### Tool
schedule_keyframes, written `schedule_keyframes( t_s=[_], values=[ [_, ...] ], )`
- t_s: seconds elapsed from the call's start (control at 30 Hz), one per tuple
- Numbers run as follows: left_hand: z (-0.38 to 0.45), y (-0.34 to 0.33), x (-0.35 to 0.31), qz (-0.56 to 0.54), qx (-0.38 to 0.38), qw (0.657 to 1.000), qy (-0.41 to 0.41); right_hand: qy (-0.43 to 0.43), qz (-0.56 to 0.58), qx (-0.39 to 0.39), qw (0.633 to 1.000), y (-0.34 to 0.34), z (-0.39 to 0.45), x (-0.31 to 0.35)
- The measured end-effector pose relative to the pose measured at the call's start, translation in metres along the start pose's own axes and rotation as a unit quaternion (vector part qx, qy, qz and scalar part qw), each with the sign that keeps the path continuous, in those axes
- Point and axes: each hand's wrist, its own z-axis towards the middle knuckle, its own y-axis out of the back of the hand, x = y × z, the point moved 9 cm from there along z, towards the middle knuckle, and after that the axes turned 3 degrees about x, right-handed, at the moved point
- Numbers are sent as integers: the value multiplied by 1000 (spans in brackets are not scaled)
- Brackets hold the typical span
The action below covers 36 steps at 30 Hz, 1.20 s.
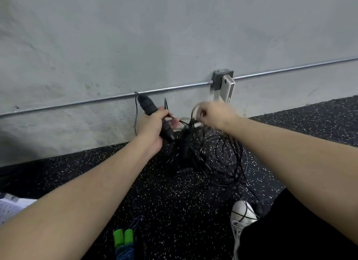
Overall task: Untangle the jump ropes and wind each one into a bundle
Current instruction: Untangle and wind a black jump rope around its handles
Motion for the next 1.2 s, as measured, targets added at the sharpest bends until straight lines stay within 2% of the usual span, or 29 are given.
schedule_keyframes(
  t_s=[0.03,0.07,0.2,0.27,0.37,0.57,0.63,0.67,0.77,0.83,0.9,1.03,1.1,1.2],
  values=[
    [0,-4,-4,1,5,1000,-9,-7,-24,51,998,-16,-1,2],
    [-1,-9,-7,9,16,1000,-22,-8,-43,68,997,-25,-1,5],
    [-7,-18,-22,14,42,997,-59,-18,-58,16,998,-16,1,14],
    [-7,-14,-31,1,44,997,-64,-9,-60,66,996,-20,2,17],
    [-8,-11,-35,5,57,996,-65,55,-30,178,982,-39,-4,31],
    [-13,-9,-18,47,77,995,-37,64,2,233,970,-47,-9,39],
    [-14,-9,-14,51,81,995,-30,58,-6,216,975,-46,-8,36],
    [-14,-9,-13,45,82,995,-29,46,-13,180,982,-40,-5,32],
    [-13,-4,-12,29,63,997,-28,-45,-9,-10,999,1,4,9],
    [-12,0,-10,7,55,998,-17,-63,-13,-84,994,21,4,1],
    [-11,-2,-9,-8,63,998,-11,-33,-26,-50,998,17,5,5],
    [-10,-11,-15,-20,82,996,-25,100,6,109,989,-21,-8,38],
    [-12,-17,-20,-46,98,994,-29,151,6,109,982,-30,-12,54],
    [-17,-30,-26,-63,132,989,-24,184,-20,36,982,-22,-11,69]
  ],
)
